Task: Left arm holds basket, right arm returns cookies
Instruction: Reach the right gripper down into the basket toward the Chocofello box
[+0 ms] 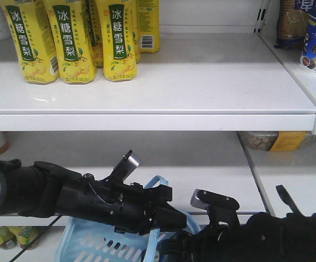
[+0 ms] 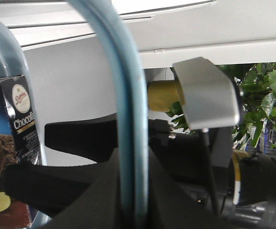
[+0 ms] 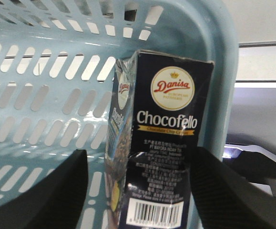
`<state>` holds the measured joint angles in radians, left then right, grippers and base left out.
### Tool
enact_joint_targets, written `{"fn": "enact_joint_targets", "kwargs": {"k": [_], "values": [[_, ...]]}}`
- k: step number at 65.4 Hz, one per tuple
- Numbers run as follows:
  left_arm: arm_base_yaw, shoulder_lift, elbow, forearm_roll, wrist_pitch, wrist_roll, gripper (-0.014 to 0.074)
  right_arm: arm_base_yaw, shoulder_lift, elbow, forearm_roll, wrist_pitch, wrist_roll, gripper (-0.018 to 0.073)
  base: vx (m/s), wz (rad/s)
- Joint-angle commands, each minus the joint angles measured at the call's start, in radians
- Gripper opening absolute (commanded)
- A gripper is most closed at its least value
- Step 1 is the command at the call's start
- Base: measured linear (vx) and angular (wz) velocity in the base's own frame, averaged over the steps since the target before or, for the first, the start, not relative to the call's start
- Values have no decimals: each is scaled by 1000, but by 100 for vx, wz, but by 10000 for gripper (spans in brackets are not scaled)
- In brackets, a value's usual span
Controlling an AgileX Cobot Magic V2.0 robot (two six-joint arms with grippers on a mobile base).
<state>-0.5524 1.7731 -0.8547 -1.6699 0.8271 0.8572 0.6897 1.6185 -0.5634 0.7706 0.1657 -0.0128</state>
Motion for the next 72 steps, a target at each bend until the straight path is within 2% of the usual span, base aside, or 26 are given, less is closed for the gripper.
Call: {"fn": "enact_joint_targets", "kwargs": {"k": [1,17,42,53,62,72], "values": [[2,-47,-27,-37,23,47,-6,3,0,-26,49,-20,-50,456,0,0],[2,-47,-27,-37,23,47,-6,3,45,-26,171,-22,-192,456,0,0],[2,-47,-27,-37,23,47,-6,3,113,-79,448,18,-470,456,0,0],[2,-47,-27,-37,23,47,-6,3,133,-84,539,6,-550,450,0,0],[2,-47,-27,-37,23,47,-6,3,135,-84,541,13,-565,396,0,0],[2,-47,-27,-37,23,47,-6,3,135,-84,541,38,-595,270,0,0]]}}
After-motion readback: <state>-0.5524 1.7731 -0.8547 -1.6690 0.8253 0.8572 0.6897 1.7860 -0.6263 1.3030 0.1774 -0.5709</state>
